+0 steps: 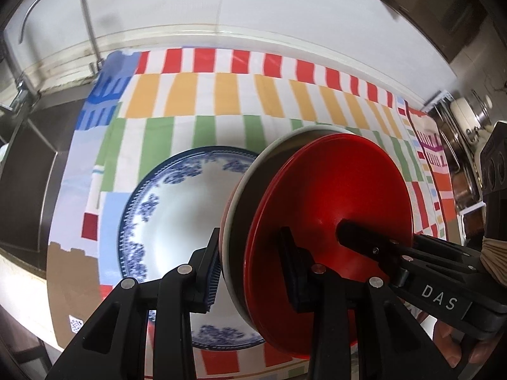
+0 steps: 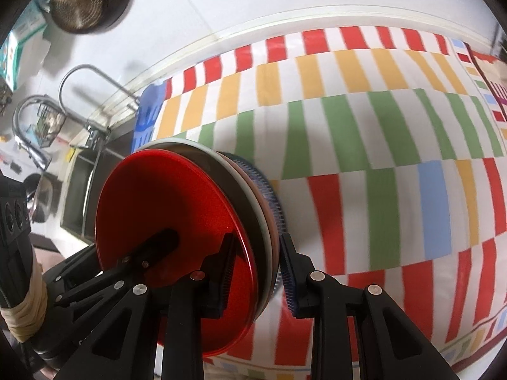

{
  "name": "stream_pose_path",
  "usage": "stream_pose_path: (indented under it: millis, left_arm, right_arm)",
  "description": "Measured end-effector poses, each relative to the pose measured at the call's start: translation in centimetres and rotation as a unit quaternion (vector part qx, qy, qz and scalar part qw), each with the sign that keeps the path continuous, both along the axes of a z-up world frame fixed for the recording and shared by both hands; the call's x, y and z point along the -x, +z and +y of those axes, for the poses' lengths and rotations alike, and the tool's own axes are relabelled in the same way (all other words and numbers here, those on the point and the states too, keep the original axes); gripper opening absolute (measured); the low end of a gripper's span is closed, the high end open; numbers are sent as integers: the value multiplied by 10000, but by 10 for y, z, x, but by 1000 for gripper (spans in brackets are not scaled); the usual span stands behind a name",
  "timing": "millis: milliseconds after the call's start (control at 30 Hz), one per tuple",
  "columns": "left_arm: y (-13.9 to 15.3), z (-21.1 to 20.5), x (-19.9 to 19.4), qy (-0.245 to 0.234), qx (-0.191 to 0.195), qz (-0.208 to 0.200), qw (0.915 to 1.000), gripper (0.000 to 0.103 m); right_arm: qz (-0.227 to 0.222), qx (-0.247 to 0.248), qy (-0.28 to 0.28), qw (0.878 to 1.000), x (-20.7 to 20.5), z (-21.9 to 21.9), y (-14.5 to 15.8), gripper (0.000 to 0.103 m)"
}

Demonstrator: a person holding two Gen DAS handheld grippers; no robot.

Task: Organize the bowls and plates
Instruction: 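Lift the nested bowls with both grippers and carry them over the blue-patterned plates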

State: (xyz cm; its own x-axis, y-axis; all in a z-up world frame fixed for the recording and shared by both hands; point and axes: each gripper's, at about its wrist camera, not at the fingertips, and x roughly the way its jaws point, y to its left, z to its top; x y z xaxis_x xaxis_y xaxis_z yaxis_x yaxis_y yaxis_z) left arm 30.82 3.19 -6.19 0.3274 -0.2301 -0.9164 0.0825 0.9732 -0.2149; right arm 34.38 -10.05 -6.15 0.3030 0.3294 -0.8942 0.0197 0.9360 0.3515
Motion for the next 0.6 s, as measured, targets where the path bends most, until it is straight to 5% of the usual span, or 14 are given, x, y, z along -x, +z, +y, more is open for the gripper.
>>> stream_pose_path:
  millis: [600]
  left_arm:
    - [-30,45,-5,231,148,371,9989,34]
  right_arm:
    - [296,136,262,9991,-15,51,-26,29]
